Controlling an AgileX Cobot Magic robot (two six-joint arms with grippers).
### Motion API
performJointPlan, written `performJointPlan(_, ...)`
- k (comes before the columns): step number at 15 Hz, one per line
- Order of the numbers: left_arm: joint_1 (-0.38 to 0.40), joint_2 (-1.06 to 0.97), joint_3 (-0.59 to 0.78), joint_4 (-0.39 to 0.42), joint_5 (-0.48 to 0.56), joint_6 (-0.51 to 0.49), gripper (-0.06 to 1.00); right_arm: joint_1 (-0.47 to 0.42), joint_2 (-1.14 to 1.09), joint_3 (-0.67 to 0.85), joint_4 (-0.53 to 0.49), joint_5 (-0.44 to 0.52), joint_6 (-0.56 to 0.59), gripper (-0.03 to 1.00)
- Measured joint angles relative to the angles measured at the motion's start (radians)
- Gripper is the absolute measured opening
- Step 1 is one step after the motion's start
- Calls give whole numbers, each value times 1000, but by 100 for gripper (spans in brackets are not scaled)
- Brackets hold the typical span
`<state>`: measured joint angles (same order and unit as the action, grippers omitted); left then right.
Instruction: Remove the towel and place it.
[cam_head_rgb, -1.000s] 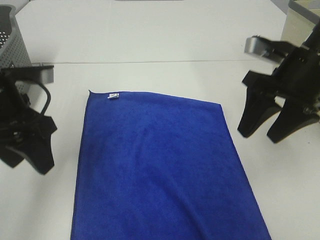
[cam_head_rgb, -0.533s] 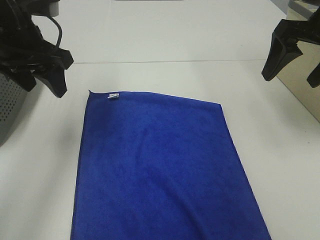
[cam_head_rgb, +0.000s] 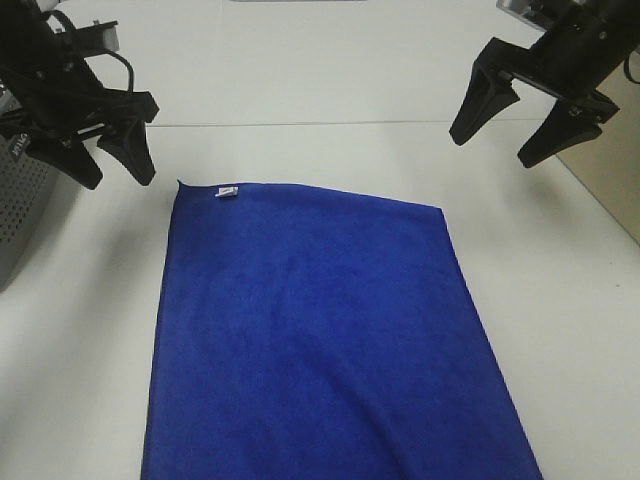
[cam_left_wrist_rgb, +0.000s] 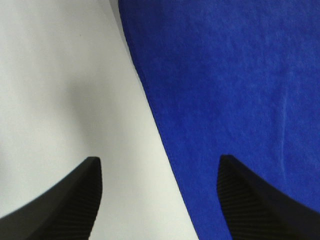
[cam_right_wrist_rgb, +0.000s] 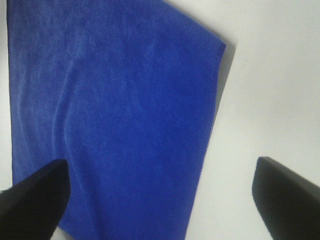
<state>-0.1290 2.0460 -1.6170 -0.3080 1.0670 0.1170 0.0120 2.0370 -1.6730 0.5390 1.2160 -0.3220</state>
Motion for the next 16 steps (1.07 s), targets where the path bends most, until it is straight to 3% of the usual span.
performJointPlan(7,59,239,-186,-73,-29,61,63,-62,282,-278,44,0,-6,95)
performJointPlan(11,59,377,-348,-120,-29,60,63,-59,356,-283,42,1,0,95)
performJointPlan(16,59,429,-370,-125,-41,60,63,-56,395,-286,28,1,2,95)
